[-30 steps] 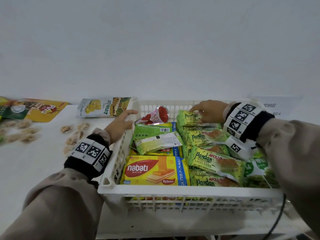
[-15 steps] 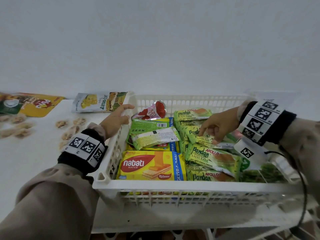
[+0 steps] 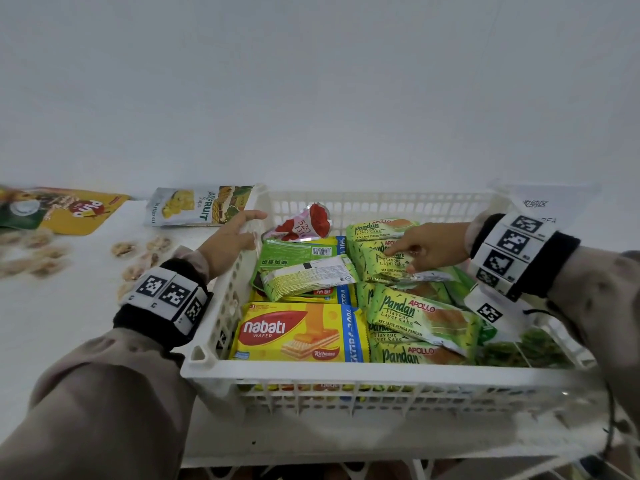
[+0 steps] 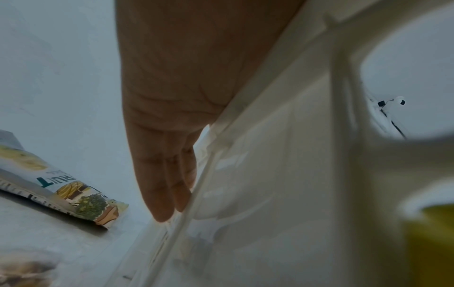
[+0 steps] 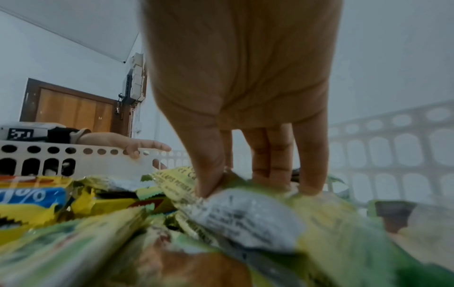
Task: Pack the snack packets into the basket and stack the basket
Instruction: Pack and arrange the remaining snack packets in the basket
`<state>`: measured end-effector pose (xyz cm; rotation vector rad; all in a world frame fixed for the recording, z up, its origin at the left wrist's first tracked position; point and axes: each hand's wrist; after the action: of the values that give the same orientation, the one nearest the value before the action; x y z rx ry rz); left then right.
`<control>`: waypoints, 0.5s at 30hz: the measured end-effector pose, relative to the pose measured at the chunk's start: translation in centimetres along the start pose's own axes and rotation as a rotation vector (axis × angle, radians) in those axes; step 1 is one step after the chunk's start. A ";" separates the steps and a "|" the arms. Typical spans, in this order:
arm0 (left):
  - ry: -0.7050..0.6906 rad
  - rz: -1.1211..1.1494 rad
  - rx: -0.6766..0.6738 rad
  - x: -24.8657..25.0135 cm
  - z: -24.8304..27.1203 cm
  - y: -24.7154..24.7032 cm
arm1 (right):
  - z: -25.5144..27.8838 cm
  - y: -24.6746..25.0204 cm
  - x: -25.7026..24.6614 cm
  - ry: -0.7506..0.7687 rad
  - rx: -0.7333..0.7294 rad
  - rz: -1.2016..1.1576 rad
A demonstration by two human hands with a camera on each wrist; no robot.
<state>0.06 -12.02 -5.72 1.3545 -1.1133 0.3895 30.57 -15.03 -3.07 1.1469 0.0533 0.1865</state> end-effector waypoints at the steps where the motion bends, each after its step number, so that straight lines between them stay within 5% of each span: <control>1: 0.000 0.000 -0.001 0.0 0.0 0.0 | 0.0 -0.2 -0.1 -0.009 0.014 0.005; 15: 0.000 0.014 0.006 -0.1 0.0 0.0 | 0.7 -0.3 -1.2 -0.001 0.179 0.040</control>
<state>0.01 -11.96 -5.80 1.3528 -1.1228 0.4033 29.56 -16.04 -3.12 1.3276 0.0463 0.2203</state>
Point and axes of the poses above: each hand's wrist, its own z-axis away from the middle knuckle, its own y-axis out of the back of the hand, x = y × z, and after that the axes turned 12 degrees about -y, right-handed
